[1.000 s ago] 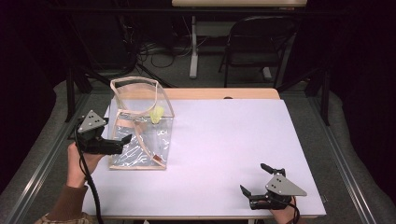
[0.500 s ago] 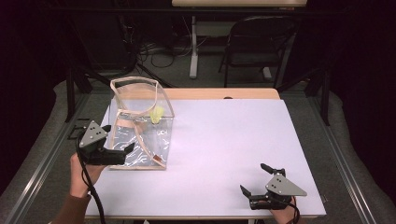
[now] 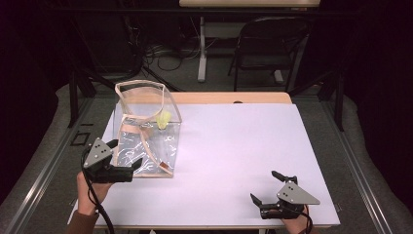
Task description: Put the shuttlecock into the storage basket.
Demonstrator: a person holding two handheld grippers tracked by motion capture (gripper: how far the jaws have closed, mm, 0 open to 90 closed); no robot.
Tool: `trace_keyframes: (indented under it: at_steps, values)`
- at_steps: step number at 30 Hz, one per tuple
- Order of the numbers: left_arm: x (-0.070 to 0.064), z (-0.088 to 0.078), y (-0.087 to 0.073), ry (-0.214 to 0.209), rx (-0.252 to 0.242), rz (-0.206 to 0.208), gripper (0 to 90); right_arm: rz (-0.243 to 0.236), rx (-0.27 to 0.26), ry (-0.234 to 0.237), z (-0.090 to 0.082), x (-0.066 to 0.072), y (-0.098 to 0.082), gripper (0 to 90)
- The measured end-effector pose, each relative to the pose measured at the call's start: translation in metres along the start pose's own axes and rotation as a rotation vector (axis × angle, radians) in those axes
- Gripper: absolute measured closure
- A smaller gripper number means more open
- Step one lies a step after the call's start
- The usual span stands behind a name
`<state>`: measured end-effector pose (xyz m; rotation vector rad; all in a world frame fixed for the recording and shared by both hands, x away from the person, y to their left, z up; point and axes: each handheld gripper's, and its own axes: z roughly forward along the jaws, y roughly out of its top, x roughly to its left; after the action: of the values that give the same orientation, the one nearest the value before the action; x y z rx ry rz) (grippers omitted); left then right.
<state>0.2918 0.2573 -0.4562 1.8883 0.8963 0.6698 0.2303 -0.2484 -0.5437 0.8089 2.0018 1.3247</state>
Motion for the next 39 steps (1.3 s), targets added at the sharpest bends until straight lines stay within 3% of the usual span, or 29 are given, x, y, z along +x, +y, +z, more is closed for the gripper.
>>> trace_keyframes:
  at_steps: [9,23,39]
  values:
    - [-0.01,0.004,-0.012,-0.02,-0.004,0.003,0.0,0.0,0.001,0.001,0.0,0.0,0.0,0.4]
    - [-0.023,0.016,-0.04,-0.074,0.027,-0.034,0.0,-0.001,0.003,0.0,0.0,0.0,0.0,0.4]
    - [-0.033,0.021,-0.064,-0.084,0.034,-0.057,0.0,-0.002,0.004,0.001,0.0,0.001,0.0,0.4]
